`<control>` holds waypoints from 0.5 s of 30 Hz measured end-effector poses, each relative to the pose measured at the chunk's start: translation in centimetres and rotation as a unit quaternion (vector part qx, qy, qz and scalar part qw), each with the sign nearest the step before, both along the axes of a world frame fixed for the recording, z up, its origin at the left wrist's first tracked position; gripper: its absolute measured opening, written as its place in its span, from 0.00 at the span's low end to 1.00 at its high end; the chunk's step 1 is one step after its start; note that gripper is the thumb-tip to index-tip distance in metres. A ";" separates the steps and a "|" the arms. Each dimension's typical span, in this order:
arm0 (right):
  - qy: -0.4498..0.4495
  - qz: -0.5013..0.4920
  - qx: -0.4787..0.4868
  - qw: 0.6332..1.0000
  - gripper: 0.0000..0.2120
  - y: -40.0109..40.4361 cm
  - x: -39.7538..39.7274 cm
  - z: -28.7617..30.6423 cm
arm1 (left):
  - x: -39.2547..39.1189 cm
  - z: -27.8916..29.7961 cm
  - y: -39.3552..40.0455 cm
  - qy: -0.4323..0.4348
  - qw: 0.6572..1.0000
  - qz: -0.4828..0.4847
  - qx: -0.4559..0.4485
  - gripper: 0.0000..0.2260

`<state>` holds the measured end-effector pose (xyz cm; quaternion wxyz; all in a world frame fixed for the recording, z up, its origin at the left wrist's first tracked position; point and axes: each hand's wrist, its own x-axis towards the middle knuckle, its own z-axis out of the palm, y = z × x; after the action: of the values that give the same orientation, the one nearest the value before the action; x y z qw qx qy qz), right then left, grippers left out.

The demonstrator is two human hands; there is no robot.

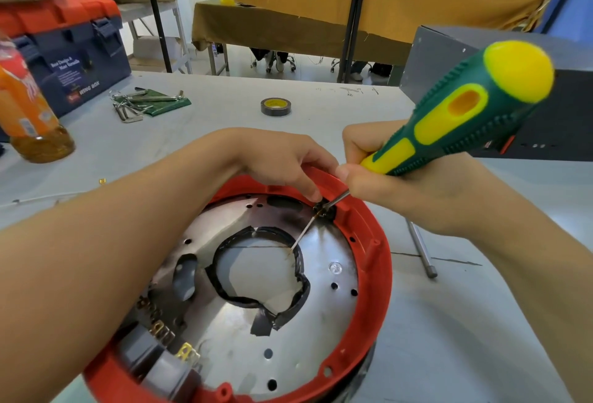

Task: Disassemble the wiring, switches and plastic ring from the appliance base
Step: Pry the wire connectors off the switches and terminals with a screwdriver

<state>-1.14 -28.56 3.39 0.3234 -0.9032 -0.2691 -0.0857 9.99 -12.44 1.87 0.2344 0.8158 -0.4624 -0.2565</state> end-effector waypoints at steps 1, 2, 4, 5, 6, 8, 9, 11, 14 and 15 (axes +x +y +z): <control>-0.007 -0.004 0.007 1.000 0.16 0.0 0.0 -0.2 | 0.0 -0.1 -0.1 -0.005 1.000 0.001 0.002 0.25; -0.003 -0.010 0.027 1.000 0.15 0.0 -0.1 -0.3 | 0.1 -0.2 -0.1 -0.009 1.000 0.003 0.002 0.24; 0.003 0.005 0.070 0.998 0.15 -0.1 -0.1 -0.4 | 0.2 -0.3 -0.1 -0.012 1.000 0.009 0.004 0.20; 0.001 0.011 0.087 0.996 0.15 -0.2 -0.1 -0.5 | 0.2 -0.3 -0.1 -0.010 1.000 0.010 0.007 0.18; 0.002 0.008 0.099 0.995 0.15 -0.2 -0.2 -0.6 | 0.2 -0.3 -0.1 -0.006 1.000 0.011 0.011 0.16; 0.003 0.003 0.124 0.992 0.15 -0.3 0.0 -0.5 | 0.2 -0.2 -0.1 0.003 1.000 0.012 0.022 0.13; 0.007 0.005 0.137 0.990 0.15 -0.4 0.2 -0.6 | 0.2 -0.1 -0.1 0.004 1.000 0.012 0.026 0.13; 0.014 -0.001 0.158 0.987 0.14 -0.6 0.5 -0.7 | 0.1 0.0 -0.2 0.002 0.999 0.015 0.029 0.14; 0.023 -0.023 0.194 0.980 0.13 -0.9 1.0 -1.0 | -0.1 0.0 -0.2 0.001 0.999 0.015 0.030 0.15; 0.023 -0.027 0.205 0.978 0.13 -1.1 1.2 -1.1 | -0.1 0.0 -0.3 0.002 0.999 0.015 0.031 0.14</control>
<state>0.03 -29.64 2.25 0.5054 -0.8263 -0.2139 -0.1268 9.92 -12.71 1.90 0.2138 0.8291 -0.4413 -0.2684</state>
